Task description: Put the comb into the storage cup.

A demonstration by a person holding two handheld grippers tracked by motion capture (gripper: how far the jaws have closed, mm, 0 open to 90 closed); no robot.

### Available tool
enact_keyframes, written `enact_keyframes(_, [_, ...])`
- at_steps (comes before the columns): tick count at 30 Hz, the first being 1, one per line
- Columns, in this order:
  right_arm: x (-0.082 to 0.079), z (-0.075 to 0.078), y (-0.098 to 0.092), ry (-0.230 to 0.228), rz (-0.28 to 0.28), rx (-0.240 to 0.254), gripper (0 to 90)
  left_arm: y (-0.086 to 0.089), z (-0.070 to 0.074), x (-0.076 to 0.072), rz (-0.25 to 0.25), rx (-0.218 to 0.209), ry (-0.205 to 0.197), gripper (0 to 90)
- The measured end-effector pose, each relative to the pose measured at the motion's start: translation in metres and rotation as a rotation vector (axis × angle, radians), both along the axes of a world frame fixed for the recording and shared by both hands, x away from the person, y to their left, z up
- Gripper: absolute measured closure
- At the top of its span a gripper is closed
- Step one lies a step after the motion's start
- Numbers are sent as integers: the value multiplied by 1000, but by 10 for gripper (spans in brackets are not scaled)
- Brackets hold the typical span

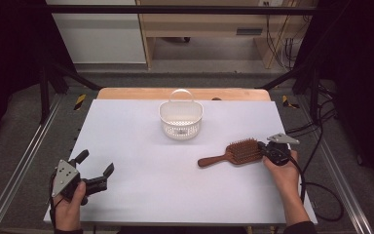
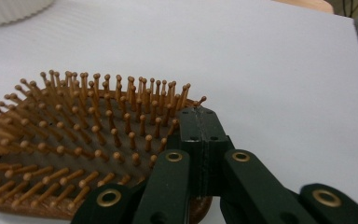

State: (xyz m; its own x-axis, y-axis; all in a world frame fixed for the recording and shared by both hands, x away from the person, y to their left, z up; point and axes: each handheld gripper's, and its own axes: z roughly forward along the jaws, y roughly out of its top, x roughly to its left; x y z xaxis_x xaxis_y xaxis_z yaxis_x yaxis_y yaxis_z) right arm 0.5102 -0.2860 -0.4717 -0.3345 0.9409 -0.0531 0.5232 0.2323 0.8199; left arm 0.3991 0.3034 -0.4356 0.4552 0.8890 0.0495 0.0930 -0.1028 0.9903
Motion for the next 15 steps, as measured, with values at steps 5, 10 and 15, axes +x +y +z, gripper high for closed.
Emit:
enact_keyframes(5, [0, 0, 12, -2, 48, -9, 900, -4, 0, 0, -14, 9, 7, 23])
enact_keyframes(10, [2, 1, 24, -3, 87, -40, 900, -6, 0, 0, -21, 17, 9, 23])
enact_keyframes(15, [6, 2, 44, -9, 137, -84, 900, -8, -1, -1, -27, 20, 17, 24])
